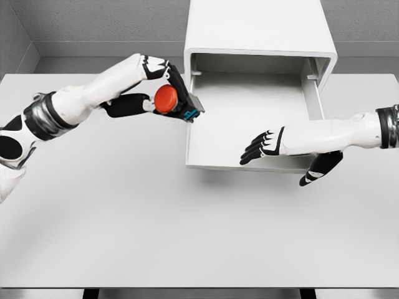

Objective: Slide open multi-storey tabletop storage cabinets and put open load switch and slide close multi-storey tabletop storage cabinets

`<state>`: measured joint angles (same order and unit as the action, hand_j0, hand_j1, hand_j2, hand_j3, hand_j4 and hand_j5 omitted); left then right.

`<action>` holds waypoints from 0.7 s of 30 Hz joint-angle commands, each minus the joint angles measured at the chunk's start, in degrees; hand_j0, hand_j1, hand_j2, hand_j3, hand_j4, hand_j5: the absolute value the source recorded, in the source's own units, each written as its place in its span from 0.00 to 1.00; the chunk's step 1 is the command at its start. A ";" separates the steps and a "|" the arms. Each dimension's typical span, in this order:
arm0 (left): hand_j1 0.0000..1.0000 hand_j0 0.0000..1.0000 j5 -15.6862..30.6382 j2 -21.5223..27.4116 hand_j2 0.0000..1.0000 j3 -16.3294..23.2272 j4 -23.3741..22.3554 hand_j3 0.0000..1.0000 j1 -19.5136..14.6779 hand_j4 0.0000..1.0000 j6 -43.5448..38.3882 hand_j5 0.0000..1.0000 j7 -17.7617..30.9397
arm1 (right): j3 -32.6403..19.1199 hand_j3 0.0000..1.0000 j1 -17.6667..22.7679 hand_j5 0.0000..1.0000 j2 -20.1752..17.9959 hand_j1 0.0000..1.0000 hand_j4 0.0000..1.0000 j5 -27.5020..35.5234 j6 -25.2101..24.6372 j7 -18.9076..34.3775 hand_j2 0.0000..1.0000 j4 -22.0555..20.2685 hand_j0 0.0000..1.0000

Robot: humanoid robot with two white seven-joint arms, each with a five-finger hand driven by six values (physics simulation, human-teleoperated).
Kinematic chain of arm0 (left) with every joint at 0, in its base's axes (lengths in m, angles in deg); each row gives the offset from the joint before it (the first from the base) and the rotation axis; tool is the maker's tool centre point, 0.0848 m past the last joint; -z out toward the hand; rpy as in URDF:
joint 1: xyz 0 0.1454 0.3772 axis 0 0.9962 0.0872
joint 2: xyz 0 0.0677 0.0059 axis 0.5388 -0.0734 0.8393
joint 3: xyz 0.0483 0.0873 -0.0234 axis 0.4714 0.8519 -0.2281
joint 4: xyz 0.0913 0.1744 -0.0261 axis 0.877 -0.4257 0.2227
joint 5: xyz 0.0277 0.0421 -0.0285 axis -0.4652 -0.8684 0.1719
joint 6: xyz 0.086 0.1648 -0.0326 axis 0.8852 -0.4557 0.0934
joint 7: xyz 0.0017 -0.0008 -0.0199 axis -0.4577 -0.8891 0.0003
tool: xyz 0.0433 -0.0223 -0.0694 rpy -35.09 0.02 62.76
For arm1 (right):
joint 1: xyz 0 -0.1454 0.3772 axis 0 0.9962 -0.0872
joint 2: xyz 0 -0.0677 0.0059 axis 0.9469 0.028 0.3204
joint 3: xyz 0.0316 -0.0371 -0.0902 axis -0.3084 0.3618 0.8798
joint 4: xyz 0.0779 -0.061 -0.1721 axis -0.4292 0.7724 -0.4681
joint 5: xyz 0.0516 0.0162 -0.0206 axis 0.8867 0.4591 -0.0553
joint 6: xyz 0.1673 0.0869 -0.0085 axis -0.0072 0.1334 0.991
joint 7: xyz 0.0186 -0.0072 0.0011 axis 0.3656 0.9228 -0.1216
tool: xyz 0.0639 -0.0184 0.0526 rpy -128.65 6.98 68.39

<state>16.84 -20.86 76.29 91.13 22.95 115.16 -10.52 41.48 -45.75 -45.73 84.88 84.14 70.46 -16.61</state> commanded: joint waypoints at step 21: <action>0.34 0.34 -10.89 -14.37 0.34 6.59 -15.40 0.34 -6.41 0.34 -0.09 0.34 0.22 | 0.02 1.00 -0.35 1.00 -0.28 1.00 1.00 0.41 -0.15 -0.02 1.00 -0.02 1.00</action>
<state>6.45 -34.22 82.53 77.03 16.44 115.18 -10.27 41.53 -46.01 -45.95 84.88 84.14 70.46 -16.61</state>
